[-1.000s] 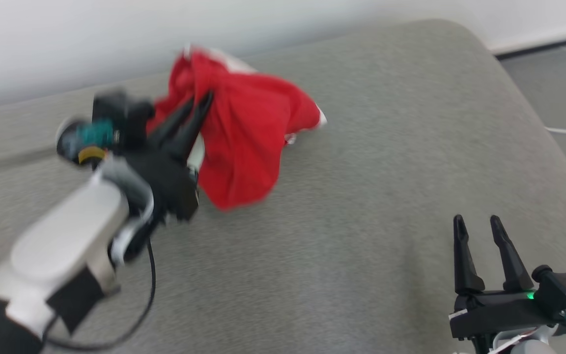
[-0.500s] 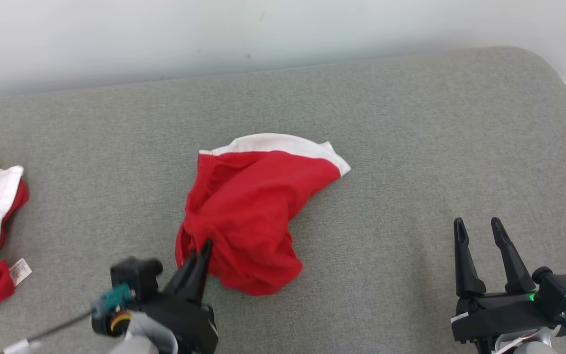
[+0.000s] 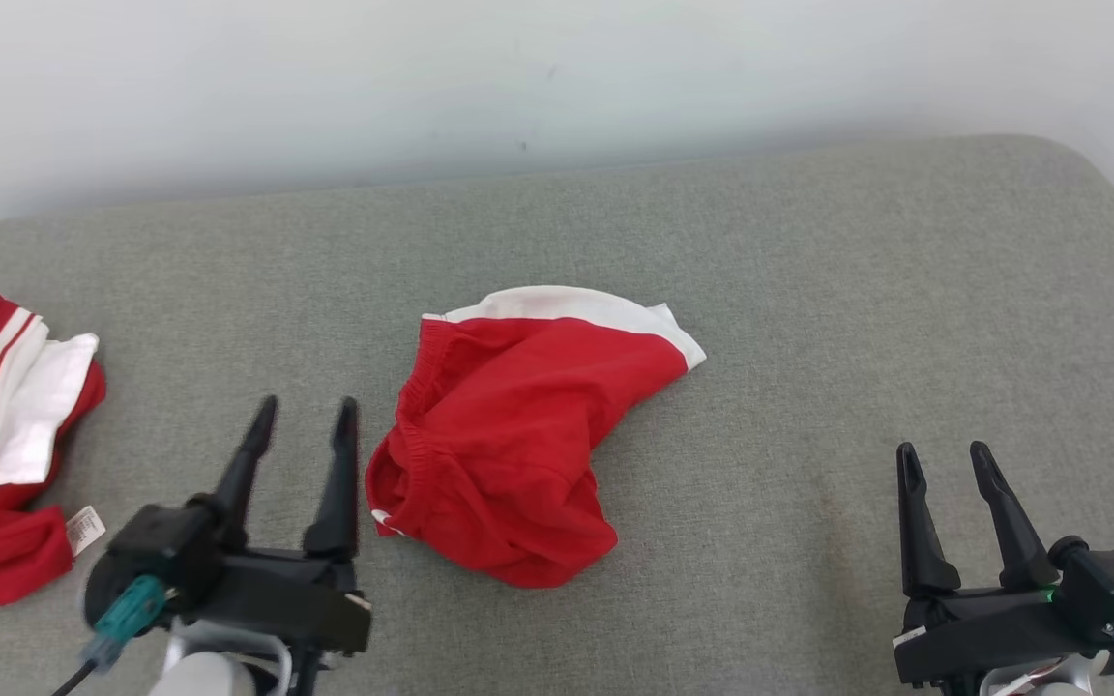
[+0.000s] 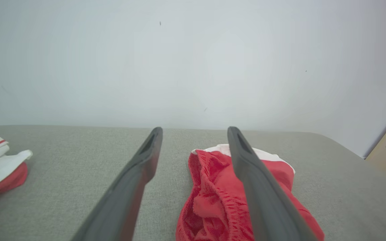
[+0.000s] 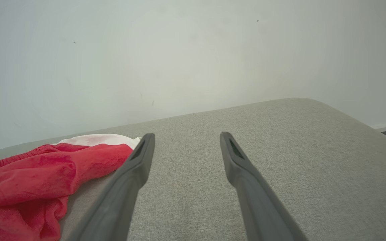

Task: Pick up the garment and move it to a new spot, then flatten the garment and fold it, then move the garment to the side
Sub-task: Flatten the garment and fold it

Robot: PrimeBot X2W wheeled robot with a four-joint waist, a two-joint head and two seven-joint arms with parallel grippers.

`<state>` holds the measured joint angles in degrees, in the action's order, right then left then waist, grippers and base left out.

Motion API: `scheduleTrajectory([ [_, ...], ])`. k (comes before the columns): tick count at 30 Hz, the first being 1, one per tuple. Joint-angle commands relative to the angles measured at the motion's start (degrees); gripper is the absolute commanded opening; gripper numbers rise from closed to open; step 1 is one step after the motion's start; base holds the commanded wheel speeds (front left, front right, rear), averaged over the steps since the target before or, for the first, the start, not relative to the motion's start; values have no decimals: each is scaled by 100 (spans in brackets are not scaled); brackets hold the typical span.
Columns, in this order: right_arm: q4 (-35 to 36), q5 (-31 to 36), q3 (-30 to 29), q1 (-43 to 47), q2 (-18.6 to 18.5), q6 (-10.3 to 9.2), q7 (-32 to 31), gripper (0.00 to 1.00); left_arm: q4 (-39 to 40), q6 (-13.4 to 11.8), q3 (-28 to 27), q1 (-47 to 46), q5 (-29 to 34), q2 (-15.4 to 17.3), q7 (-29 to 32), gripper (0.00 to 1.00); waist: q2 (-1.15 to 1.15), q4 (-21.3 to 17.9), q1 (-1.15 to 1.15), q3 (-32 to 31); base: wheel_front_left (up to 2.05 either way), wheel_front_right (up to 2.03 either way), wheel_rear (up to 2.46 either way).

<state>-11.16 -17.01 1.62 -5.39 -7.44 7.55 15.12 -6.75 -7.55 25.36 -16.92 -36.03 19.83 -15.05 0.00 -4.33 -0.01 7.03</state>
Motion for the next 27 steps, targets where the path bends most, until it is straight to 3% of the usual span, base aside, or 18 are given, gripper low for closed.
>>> scheduleTrajectory([
  [1,14,36,-9,80,-31,-13,4,100,-8,10,39,54,23,-24,-18,100,0,45,1,-45,0,0,0],
  [4,32,73,-12,105,-32,-13,4,100,239,50,-638,492,527,-52,-18,100,0,109,1,-127,0,0,0],
  [11,31,94,-11,233,-59,-13,4,100,480,145,-1364,1374,1110,-273,-18,100,0,194,1,-228,0,0,0],
  [27,-59,41,62,416,-62,-13,4,100,365,739,-2108,2099,1813,-1065,-19,100,0,349,1,-287,0,0,0],
])
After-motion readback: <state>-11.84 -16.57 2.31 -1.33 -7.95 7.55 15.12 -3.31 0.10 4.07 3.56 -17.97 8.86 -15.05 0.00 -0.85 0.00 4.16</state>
